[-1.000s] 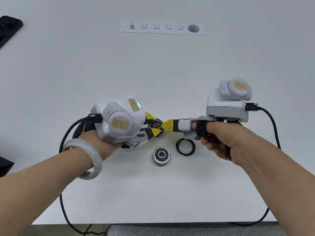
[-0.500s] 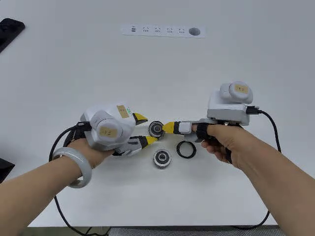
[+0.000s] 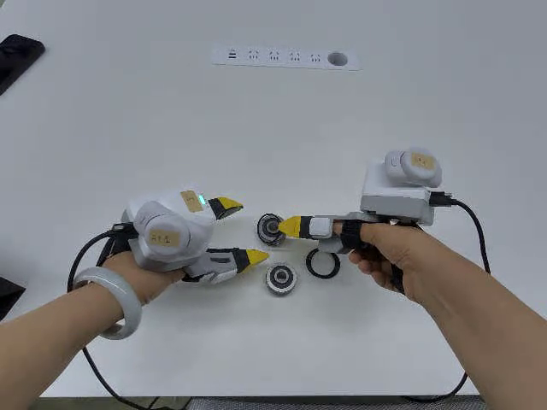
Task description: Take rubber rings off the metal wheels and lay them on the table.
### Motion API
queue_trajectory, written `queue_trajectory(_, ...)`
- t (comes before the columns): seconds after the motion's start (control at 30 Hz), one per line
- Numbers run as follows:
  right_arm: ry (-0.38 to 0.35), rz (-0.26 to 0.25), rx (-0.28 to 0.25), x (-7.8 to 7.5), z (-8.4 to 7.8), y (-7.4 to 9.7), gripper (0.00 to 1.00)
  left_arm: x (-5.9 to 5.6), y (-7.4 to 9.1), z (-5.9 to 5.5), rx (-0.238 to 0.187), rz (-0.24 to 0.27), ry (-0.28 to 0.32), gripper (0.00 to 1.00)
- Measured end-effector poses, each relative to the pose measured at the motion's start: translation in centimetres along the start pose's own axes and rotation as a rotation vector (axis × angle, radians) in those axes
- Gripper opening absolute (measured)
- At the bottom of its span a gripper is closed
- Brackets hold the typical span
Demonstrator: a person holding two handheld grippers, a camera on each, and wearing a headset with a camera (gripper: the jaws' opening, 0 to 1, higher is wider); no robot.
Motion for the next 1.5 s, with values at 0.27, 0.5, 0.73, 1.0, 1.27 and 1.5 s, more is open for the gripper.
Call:
queue_trajectory(0.27,-0.035,0.033,-0.044,0.4,-0.1,1.5,0.02,0.0,0.4,-0.4,-0.020,0.007,0.025,0.66)
queue_trajectory(0.5,-0.062,0.017,-0.075,-0.8,-0.6,3.3,0.02,-0.7,1.1,0.4,-0.079,-0.001,0.051,0.75)
queue_trajectory(0.73,-0.118,0.007,-0.104,-2.1,-1.3,4.7,0.02,-1.0,1.6,0.2,-0.090,-0.006,0.070,0.78)
queue_trajectory(1.0,-0.170,-0.001,-0.108,-3.0,-2.1,5.3,0.02,-1.2,1.8,0.0,-0.100,-0.006,0.090,0.84)
queue_trajectory(1.27,-0.125,-0.105,-0.076,-5.1,-3.0,5.5,0.02,-1.4,2.2,-0.6,-0.082,0.001,0.094,0.82)
queue_trajectory(1.5,0.003,-0.163,-0.053,-5.3,-3.1,5.5,0.08,-1.6,2.4,-0.5,-0.081,0.000,0.099,0.81)
Point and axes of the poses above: the centre of the closed fingertips' face, and the gripper's own axes: y roughly backward along the fingers, x roughly to its left, z roughly out of its top, the point moved 2 cm from there along y, roughly backward along the fingers, and after that the axes turned 10 degrees about -y, right-handed, at the moved point
